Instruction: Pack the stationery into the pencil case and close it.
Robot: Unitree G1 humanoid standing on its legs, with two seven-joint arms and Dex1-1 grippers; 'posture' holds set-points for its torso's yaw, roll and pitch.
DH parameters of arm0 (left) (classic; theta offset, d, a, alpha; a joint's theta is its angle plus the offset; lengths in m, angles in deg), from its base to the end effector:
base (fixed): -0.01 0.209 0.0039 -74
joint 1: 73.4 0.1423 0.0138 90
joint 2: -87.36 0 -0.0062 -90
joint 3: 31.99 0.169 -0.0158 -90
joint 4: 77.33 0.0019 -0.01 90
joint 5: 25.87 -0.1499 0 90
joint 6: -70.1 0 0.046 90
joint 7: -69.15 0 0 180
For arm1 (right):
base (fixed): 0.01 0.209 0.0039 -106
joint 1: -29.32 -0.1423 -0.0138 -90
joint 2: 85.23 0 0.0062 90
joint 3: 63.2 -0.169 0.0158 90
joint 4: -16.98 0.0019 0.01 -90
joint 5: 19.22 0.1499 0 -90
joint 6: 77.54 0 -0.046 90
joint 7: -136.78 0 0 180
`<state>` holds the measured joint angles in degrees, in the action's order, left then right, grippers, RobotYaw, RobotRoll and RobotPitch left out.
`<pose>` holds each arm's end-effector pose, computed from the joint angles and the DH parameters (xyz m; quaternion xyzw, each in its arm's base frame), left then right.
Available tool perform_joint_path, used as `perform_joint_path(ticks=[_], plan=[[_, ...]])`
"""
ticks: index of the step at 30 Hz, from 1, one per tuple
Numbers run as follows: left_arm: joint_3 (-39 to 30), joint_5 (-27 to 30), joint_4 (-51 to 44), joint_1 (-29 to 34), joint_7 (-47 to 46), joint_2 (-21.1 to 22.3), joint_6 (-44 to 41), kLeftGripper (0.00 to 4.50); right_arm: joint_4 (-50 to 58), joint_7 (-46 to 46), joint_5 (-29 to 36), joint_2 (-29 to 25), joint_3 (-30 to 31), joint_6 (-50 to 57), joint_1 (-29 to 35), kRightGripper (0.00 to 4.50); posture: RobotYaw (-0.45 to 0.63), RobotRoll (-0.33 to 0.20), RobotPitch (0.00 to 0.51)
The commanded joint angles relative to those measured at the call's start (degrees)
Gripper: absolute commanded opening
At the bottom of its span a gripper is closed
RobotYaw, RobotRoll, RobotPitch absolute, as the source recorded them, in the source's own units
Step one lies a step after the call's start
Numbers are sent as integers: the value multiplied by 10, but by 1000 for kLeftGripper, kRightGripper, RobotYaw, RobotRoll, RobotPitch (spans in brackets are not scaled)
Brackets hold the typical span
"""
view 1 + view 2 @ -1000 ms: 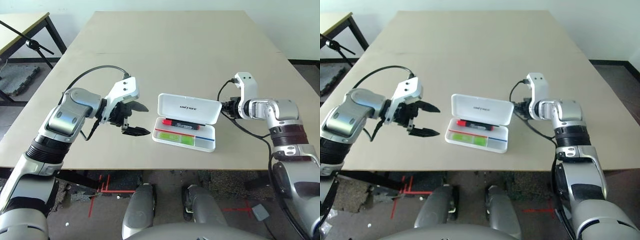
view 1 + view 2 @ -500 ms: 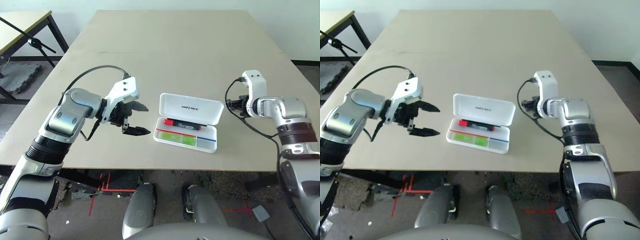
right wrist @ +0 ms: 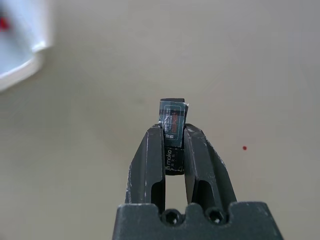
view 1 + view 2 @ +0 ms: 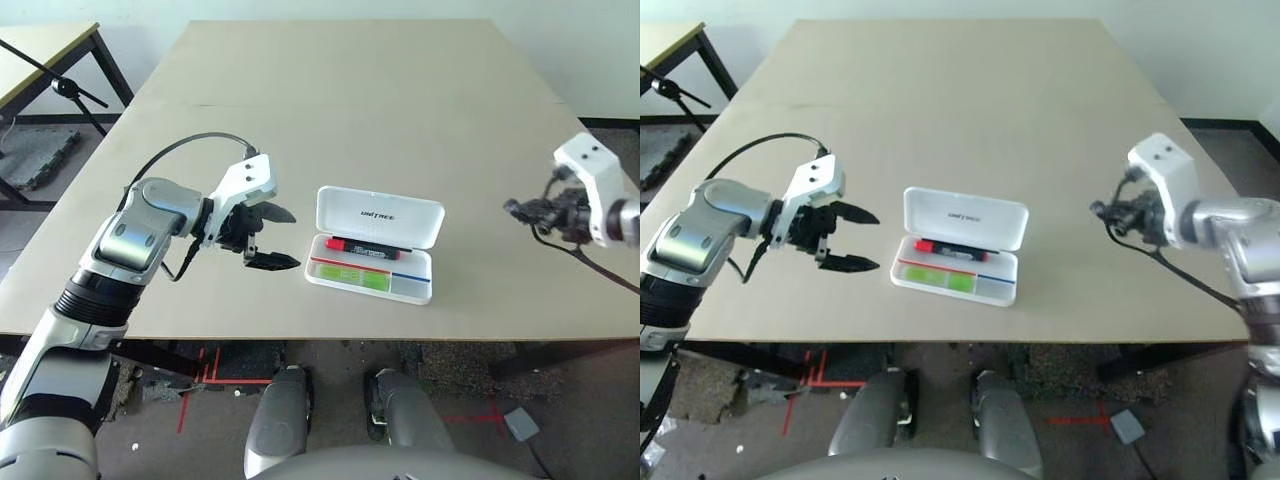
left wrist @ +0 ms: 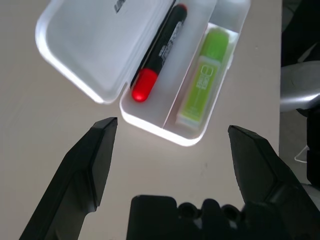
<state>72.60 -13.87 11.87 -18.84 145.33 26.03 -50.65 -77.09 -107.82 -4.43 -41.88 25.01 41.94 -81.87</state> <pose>0.2884 0.2037 0.2074 0.2521 0.1986 -0.6029 0.7304 0.2491 -0.3118 0.2248 -0.2705 0.2547 0.3563 0.8573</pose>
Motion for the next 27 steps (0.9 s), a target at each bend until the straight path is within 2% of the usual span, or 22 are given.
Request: perform_joint_path(ticks=[1,10,20,27], plan=[[3,-1,12,0,3,2,10,4500,18,-45,9,-13,-6,-42,7,259,178,0,108],[-7,5,9,22,6,16,25,4500,45,-149,23,-4,39,-61,-40,259,208,0,108],[-26,11,-21,53,-14,23,12,4500,80,-172,6,92,143,-45,-91,259,259,0,108],[-36,18,-46,68,-29,26,-4,4500,86,-156,-26,141,203,-41,-81,259,302,0,122]])
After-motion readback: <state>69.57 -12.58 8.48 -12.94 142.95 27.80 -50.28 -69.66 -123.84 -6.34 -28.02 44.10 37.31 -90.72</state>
